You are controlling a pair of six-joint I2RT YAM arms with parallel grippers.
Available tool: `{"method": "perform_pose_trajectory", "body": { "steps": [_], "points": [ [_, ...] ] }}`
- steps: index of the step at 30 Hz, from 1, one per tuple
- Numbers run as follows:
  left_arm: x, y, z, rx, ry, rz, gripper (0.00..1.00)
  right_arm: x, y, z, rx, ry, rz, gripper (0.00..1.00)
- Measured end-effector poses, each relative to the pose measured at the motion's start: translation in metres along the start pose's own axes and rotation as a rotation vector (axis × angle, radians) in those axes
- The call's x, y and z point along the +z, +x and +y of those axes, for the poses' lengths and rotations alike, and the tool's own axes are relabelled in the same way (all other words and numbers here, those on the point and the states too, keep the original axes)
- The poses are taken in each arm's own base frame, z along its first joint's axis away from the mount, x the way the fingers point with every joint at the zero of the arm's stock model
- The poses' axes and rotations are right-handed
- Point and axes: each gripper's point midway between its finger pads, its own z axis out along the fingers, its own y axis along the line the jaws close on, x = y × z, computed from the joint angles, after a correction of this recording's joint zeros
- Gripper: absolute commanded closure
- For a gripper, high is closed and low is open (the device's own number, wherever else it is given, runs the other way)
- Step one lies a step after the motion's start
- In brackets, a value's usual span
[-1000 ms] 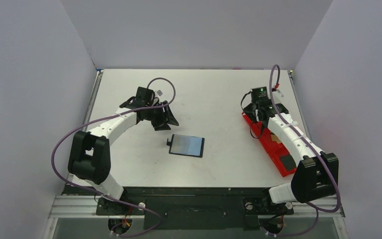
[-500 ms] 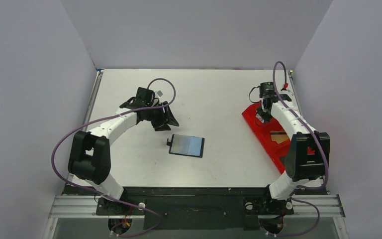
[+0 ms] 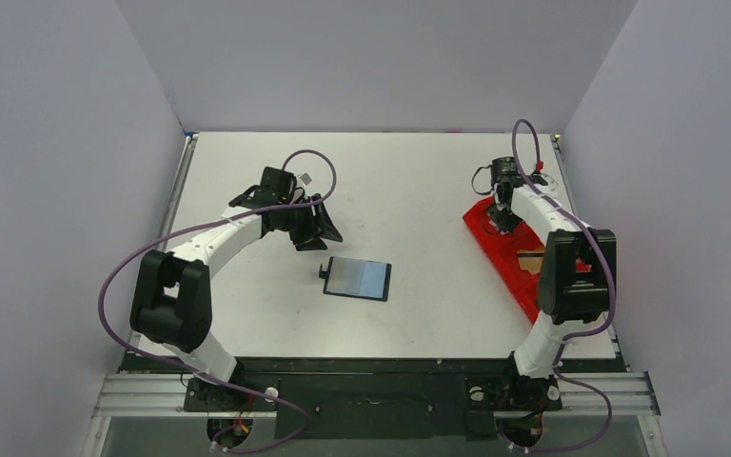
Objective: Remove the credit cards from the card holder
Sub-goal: Place the credit card in the storage box.
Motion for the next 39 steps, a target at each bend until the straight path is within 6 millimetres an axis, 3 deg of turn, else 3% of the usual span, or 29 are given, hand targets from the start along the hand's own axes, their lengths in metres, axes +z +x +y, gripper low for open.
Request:
{"method": "perform_pose_trajectory", "body": {
  "steps": [9, 19, 33, 39],
  "points": [
    [0.000, 0.000, 0.000, 0.001, 0.000, 0.000, 0.50, 0.007, -0.006, -0.003, 0.019, 0.014, 0.003, 0.70],
    [0.000, 0.000, 0.000, 0.001, 0.000, 0.001, 0.50, 0.002, -0.016, 0.009, 0.026, -0.029, -0.001, 0.64],
    [0.000, 0.000, 0.000, 0.001, 0.000, 0.001, 0.50, -0.012, -0.024, 0.030, 0.008, -0.107, 0.003, 0.64],
    [0.000, 0.000, 0.001, 0.000, -0.003, 0.002, 0.50, -0.027, -0.021, 0.045, -0.024, -0.156, -0.003, 0.56]
  ]
}}
